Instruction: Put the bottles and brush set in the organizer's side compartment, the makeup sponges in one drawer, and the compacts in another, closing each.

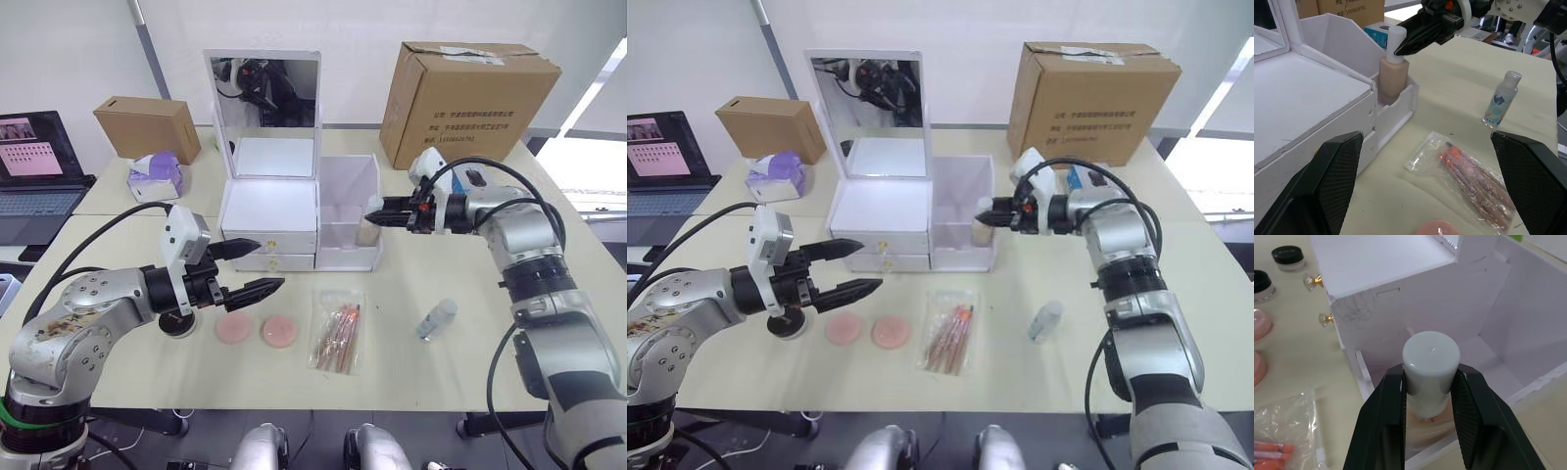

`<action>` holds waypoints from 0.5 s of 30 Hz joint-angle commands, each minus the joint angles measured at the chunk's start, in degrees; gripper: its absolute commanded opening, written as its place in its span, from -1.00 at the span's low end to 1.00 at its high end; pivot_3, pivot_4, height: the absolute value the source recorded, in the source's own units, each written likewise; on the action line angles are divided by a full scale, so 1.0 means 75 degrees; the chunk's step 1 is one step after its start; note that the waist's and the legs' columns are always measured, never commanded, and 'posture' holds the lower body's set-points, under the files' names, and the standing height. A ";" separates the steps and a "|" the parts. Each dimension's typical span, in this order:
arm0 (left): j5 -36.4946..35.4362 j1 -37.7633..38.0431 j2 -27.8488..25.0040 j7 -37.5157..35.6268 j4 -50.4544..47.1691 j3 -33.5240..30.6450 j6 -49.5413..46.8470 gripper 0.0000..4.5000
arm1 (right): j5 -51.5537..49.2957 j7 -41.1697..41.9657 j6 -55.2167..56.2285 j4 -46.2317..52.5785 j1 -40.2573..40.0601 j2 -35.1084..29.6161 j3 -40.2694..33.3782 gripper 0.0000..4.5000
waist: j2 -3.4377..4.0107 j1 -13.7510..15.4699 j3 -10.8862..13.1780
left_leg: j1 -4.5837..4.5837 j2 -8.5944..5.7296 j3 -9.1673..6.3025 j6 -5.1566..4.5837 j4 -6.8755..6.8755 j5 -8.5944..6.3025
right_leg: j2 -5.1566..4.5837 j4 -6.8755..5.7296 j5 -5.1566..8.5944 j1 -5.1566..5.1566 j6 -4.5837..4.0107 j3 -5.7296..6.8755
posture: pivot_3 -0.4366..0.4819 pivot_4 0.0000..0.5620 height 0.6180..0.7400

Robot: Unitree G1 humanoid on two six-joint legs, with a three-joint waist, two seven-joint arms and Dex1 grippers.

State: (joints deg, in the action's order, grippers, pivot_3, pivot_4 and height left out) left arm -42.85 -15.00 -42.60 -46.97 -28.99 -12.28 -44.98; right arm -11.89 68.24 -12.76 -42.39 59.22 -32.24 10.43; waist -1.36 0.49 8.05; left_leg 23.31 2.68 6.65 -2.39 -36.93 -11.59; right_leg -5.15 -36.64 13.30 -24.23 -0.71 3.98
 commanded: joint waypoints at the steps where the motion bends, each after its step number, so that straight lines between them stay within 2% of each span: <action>1: -0.0028 -0.0068 -0.0120 -0.0010 -0.0109 -0.0033 0.0146 1.00 | 0.0409 0.0061 0.0747 -0.0950 0.0499 0.0005 -0.0122 -0.57 | 0.0001 0.0005 0.0000 | 0.0001 0.0000 0.0000 0.0000 0.0000 0.0000 | -0.0001 0.0000 0.0000 -0.0001 0.0000 0.0000 | -0.05 -0.47 0.85; 6: 0.0043 -0.0148 -0.0134 -0.0046 -0.0010 0.0077 0.0209 1.00 | 0.0720 0.0195 0.1097 -0.1956 0.0742 0.0227 -0.0124 -0.57 | 0.0001 0.0023 0.0000 | -0.0004 -0.0003 -0.0002 0.0001 0.0000 0.0001 | -0.0007 0.0000 -0.0001 0.0007 -0.0002 0.0002 | -0.05 -0.47 0.85; 15: 0.0110 -0.0321 -0.0183 -0.0165 0.0218 0.0222 0.0326 1.00 | 0.0355 0.0771 0.0678 -0.1427 0.1005 0.0101 -0.0726 0.76 | 0.0003 -0.0058 0.0002 | -0.0003 0.0000 -0.0001 0.0003 0.0003 0.0001 | -0.0007 -0.0003 -0.0001 0.0002 -0.0003 -0.0001 | -0.05 -0.47 0.85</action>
State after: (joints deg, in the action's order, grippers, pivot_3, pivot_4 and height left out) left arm -42.07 -16.14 -43.23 -47.78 -27.03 -10.40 -43.92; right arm -8.00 73.17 -6.86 -55.94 64.54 -30.37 7.17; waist -1.34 0.05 8.06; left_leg 23.29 2.68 6.64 -2.37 -36.90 -11.58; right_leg -5.21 -36.67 13.29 -24.21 -0.73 3.98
